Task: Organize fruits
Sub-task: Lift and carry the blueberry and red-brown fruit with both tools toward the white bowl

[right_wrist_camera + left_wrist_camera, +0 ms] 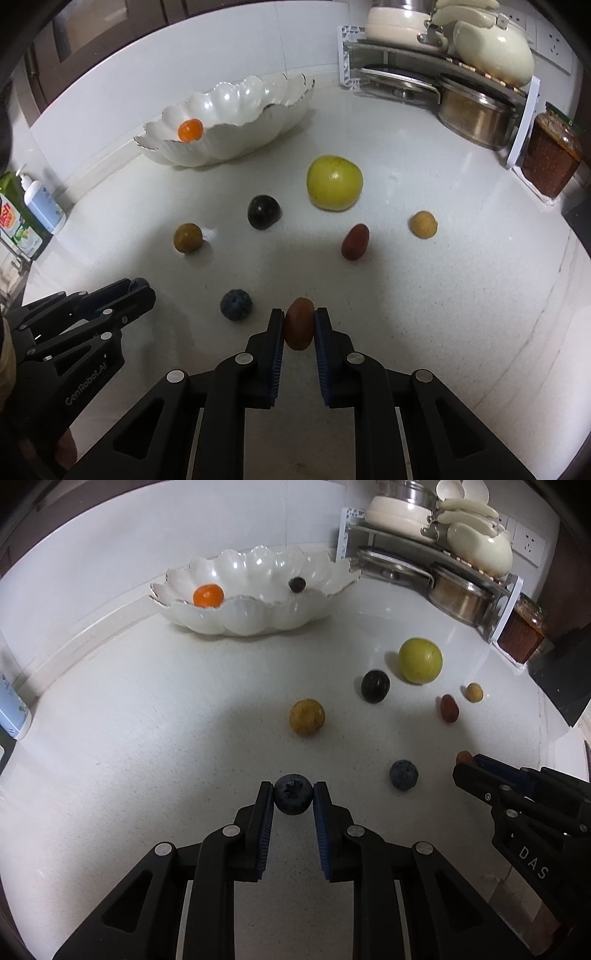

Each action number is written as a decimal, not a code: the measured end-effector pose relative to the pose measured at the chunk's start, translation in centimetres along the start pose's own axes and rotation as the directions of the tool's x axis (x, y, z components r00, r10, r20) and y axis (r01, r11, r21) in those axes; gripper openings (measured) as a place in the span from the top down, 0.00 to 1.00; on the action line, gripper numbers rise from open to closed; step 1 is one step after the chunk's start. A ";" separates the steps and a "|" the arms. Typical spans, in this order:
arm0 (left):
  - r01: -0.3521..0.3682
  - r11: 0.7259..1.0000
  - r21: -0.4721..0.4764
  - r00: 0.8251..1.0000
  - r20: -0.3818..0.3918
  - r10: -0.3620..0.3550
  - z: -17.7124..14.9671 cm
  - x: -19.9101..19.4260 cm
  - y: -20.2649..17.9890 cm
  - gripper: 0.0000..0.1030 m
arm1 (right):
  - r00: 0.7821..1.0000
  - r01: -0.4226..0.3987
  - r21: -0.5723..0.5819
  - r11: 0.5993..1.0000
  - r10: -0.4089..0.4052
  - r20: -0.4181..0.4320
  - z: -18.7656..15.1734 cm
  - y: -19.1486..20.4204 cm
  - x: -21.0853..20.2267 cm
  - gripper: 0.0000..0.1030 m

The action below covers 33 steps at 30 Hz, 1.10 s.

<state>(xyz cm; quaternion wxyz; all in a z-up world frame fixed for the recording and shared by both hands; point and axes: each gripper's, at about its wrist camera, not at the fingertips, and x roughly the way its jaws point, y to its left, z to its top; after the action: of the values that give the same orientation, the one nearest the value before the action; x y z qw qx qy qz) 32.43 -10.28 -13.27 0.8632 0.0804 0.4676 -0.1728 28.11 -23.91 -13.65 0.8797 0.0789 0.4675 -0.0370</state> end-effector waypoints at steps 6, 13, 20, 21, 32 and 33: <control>-0.003 1.000 -0.012 0.999 0.051 0.004 0.6 -1.9 0.2 0.78 | 0.999 -0.002 -0.012 1.000 0.003 0.047 0.7 0.3 -1.7 0.83; -0.011 1.000 -0.022 0.994 0.110 0.013 1.3 -3.9 0.6 0.78 | 0.994 -0.010 -0.040 0.999 0.015 0.108 1.6 1.0 -3.6 0.83; -0.023 0.999 -0.036 0.983 0.179 0.029 2.1 -6.2 1.1 0.78 | 0.984 -0.017 -0.072 0.997 0.030 0.174 2.7 1.8 -5.6 0.83; -0.024 0.999 -0.037 0.982 0.188 0.030 2.2 -6.5 1.1 0.78 | 0.983 -0.018 -0.076 0.997 0.031 0.182 2.8 2.0 -5.8 0.83; -0.049 0.997 -0.057 0.955 0.288 0.064 3.3 -9.6 1.7 0.78 | 0.962 -0.040 -0.111 0.993 0.068 0.264 4.5 3.1 -8.1 0.83; -0.054 0.997 -0.058 0.952 0.299 0.069 3.4 -9.9 1.8 0.78 | 0.960 -0.043 -0.114 0.993 0.072 0.272 4.7 3.2 -8.3 0.83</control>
<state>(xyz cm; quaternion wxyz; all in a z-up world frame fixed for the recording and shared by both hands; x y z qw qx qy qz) 30.78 -7.44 -3.13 0.9309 0.0465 0.3323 -0.1445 27.76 -21.68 -3.89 0.9398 0.0393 0.3394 0.0030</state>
